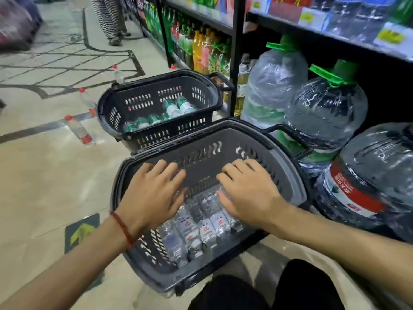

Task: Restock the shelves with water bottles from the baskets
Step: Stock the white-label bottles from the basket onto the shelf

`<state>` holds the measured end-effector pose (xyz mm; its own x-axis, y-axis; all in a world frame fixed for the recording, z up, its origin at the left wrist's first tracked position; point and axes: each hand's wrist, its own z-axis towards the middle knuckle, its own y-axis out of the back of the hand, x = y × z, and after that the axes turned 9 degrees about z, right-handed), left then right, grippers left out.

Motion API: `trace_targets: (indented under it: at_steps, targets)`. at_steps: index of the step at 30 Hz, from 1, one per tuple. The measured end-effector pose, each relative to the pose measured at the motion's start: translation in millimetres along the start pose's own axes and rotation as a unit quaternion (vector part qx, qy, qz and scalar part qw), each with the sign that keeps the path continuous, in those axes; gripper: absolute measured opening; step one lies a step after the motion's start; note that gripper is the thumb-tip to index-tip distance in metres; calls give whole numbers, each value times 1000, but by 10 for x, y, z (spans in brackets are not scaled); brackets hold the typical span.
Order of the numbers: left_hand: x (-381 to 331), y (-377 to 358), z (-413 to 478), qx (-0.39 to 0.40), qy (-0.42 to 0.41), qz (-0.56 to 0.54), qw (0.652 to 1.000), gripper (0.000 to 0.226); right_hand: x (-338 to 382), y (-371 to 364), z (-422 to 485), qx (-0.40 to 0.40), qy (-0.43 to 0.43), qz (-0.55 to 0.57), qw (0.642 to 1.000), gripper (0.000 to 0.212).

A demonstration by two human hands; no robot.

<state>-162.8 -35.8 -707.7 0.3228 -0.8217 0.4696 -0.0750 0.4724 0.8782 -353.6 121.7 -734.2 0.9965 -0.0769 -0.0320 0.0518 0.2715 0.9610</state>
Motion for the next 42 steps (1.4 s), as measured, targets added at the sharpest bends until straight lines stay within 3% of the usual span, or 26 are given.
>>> trace_targets:
  at_steps: [5,7,10,12,17,19,22,26,28,34,38,40,42]
  targets:
    - [106,-444,-144,14,0,-21,1000,42,244,-634,334,110,1,46,993,25]
    - [130,-598,-160,20,1,-23,1000,41,330,-928,532,208,-33,97,973,32]
    - [163,-759,-203,39,15,-30,999,36,446,-1446,821,421,-139,197,874,51]
    - [180,-841,-246,48,30,-35,998,35,539,-1797,924,505,-180,235,811,65]
    - [196,-969,-316,63,51,-44,996,36,654,-2472,840,573,-258,329,705,88]
    - [194,-1002,-328,63,63,-49,995,37,673,-2632,780,567,-277,363,686,97]
    - [164,-1036,-340,65,74,-61,993,35,683,-2757,722,545,-265,381,699,93]
    - [124,-1056,-351,65,68,-69,993,33,596,-2532,771,513,-270,370,726,57]
    - [122,-1066,-351,64,63,-68,994,31,501,-2310,795,487,-266,366,747,50]
    - [72,-1040,-266,76,61,-95,991,27,241,-1940,779,351,-333,388,785,65]
    - [48,-1020,-163,101,39,-102,989,29,185,-1703,744,244,-325,374,834,74]
    - [12,-1014,-101,121,21,-103,987,29,132,-1604,703,202,-311,361,856,75]
    - [-34,-1035,-36,140,6,-105,985,29,51,-1561,669,158,-331,367,855,68]
